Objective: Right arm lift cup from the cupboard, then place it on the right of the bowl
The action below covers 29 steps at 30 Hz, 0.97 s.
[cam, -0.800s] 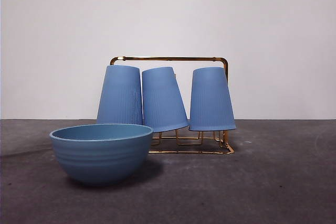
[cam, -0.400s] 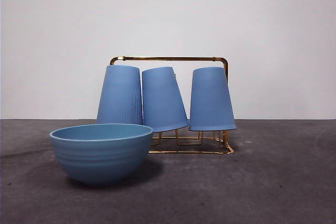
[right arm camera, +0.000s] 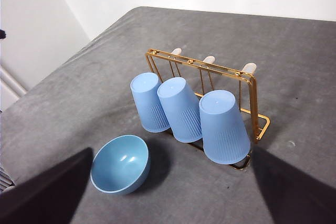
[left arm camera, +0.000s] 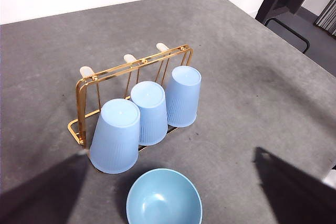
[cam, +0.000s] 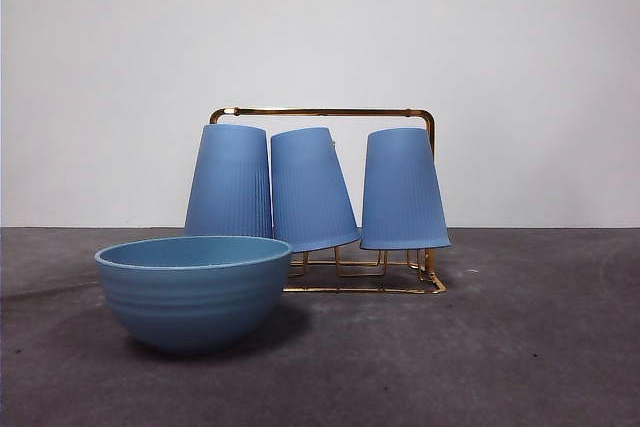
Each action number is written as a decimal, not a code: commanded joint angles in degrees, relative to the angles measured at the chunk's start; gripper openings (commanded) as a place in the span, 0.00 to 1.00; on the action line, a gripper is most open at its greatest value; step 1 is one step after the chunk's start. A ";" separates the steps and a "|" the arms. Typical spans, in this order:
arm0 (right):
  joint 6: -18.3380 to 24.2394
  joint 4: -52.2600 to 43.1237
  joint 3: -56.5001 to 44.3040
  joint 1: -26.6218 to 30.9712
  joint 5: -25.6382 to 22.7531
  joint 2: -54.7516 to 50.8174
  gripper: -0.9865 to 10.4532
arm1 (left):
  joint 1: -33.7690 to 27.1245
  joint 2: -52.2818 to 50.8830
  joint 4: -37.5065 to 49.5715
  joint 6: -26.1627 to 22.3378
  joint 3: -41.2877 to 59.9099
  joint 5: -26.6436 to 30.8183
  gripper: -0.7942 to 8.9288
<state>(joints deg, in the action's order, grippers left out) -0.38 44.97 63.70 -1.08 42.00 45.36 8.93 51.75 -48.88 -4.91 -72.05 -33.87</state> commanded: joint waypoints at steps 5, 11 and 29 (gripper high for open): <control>0.46 -0.35 0.90 -0.04 0.00 0.26 0.55 | 0.15 0.37 0.42 0.00 -0.96 -0.39 0.68; 0.31 -0.31 0.92 -0.07 -0.02 0.31 0.55 | 0.22 0.35 0.26 0.02 -0.96 -0.42 0.67; -4.24 16.79 20.61 -17.42 -21.66 26.05 0.55 | 2.03 0.31 -4.61 0.00 -0.96 -0.44 0.66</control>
<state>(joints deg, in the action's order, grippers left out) -3.53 60.66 81.89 -17.63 21.41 68.60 10.79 51.75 -53.89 -4.91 -72.05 -33.91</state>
